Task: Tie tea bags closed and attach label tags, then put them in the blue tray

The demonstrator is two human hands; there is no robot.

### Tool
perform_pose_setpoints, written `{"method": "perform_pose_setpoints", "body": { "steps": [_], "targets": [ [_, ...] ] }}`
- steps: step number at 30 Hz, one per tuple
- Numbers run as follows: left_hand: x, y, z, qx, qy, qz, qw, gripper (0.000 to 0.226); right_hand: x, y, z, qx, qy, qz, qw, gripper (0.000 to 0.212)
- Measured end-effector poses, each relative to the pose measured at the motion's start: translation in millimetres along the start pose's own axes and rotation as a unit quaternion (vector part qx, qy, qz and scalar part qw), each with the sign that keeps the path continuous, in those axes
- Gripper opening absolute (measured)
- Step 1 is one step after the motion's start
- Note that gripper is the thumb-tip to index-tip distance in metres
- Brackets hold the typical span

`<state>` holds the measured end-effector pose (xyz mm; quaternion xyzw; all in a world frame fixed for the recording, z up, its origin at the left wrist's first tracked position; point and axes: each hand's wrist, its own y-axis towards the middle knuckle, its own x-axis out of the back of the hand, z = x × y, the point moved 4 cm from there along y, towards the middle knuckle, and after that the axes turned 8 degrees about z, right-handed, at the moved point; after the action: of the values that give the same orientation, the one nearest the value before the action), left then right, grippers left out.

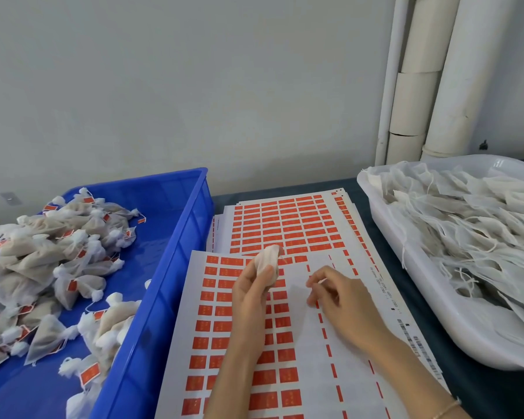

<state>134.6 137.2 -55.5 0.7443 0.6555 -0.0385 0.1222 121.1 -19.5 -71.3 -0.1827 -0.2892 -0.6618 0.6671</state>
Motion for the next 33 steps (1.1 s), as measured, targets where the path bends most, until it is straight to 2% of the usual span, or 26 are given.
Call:
{"method": "perform_pose_setpoints", "body": {
  "steps": [2, 4, 7, 11, 16, 20, 23, 26, 29, 31, 33],
  "targets": [
    [3, -1, 4, -0.019, 0.110, -0.034, 0.993, 0.026, -3, 0, 4, 0.025, -0.014, 0.031, 0.999, 0.016],
    [4, -1, 8, -0.028, 0.233, -0.048, 0.971, 0.019, -4, -1, 7, 0.043, 0.010, 0.039, 0.998, 0.018],
    [0, -2, 9, -0.074, 0.357, -0.043, 0.930, 0.029, -3, -2, 12, 0.057, 0.083, 0.049, 0.994, 0.020],
    [-6, -2, 8, -0.150, 0.447, -0.012, 0.882, 0.031, -5, -3, 18, 0.070, 0.158, 0.073, 0.982, 0.010],
    [-13, -2, 7, -0.193, 0.481, 0.024, 0.855, 0.025, -4, -3, 23, 0.086, 0.223, 0.071, 0.968, 0.007],
    [-11, 1, 12, -0.172, 0.448, 0.038, 0.877, 0.024, -4, -4, 24, 0.098, 0.251, 0.058, 0.961, 0.012],
    [-11, 0, 14, -0.129, 0.376, 0.045, 0.917, 0.024, -5, -5, 27, 0.105, 0.270, 0.043, 0.956, 0.015],
    [-12, -2, 12, -0.091, 0.275, 0.036, 0.957, 0.021, -5, -6, 22, 0.085, 0.263, -0.031, 0.960, 0.005],
    [-14, -4, 9, -0.063, 0.208, 0.023, 0.976, 0.028, -6, -6, 14, 0.034, 0.212, -0.105, 0.971, 0.015],
    [-16, -6, 8, -0.034, 0.189, 0.016, 0.981, 0.023, -9, -4, 13, 0.002, 0.202, -0.092, 0.975, 0.021],
    [-18, -6, 8, -0.012, 0.181, 0.023, 0.983, 0.021, -12, -1, 11, -0.015, 0.212, -0.056, 0.975, 0.013]
  ]
}}
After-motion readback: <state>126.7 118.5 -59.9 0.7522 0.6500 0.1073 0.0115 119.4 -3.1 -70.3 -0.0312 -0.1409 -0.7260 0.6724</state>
